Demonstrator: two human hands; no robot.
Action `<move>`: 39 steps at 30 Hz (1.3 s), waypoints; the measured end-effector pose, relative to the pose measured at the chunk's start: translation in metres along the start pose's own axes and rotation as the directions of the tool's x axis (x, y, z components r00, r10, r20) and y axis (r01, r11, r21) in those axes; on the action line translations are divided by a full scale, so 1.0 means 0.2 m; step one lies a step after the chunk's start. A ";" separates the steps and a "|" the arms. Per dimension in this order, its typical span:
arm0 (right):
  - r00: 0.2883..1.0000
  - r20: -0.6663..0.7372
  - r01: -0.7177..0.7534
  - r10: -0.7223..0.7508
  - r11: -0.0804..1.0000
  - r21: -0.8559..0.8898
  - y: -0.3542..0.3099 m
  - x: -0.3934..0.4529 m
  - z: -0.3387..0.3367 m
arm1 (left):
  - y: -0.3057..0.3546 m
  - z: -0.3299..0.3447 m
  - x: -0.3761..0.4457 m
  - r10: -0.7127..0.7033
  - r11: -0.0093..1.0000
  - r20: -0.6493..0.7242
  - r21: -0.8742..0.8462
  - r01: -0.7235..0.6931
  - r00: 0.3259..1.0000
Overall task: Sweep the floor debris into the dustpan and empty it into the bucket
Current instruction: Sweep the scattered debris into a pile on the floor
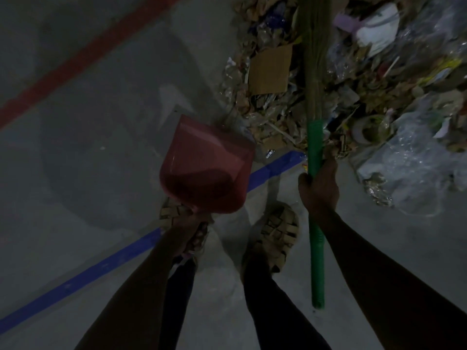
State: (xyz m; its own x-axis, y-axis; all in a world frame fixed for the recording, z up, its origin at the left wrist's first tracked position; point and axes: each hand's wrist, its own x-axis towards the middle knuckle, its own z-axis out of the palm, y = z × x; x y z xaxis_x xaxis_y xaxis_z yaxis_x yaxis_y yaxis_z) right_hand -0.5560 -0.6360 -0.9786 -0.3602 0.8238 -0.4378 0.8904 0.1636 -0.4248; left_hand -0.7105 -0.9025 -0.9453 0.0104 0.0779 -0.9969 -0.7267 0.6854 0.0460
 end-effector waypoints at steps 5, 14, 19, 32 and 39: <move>0.999 -0.045 0.003 -0.010 0.990 -0.143 -0.02 0.06 0.02 | -0.03 -0.07 0.06 -0.016 0.998 0.014 -0.053 0.017 1.000; 0.983 -0.077 0.134 -0.165 0.942 -0.307 0.09 0.04 0.09 | 0.07 -0.23 0.19 -0.047 0.997 -0.076 0.063 0.052 0.996; 0.985 -0.005 0.163 -0.173 0.939 -0.302 0.08 -0.05 0.14 | 0.16 -0.24 0.24 -0.029 0.996 -0.023 0.083 0.030 0.999; 0.968 -0.040 0.239 -0.248 0.959 -0.154 0.13 -0.19 0.10 | 0.37 -0.20 0.30 -0.023 0.951 -0.037 0.307 0.033 0.999; 0.971 -0.187 0.092 -0.150 0.954 -0.286 0.28 -0.07 0.05 | 0.45 -0.21 0.28 0.012 0.938 -0.038 0.348 0.002 0.999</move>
State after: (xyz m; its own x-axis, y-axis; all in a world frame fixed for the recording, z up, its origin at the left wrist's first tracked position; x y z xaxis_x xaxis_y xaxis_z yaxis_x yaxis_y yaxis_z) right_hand -0.5045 -0.6441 -1.0043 -0.4310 0.8769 -0.2130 0.8956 0.3870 -0.2191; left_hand -0.8044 -0.8677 -0.9996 -0.0250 0.0586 -0.9980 -0.4426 0.8945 0.0636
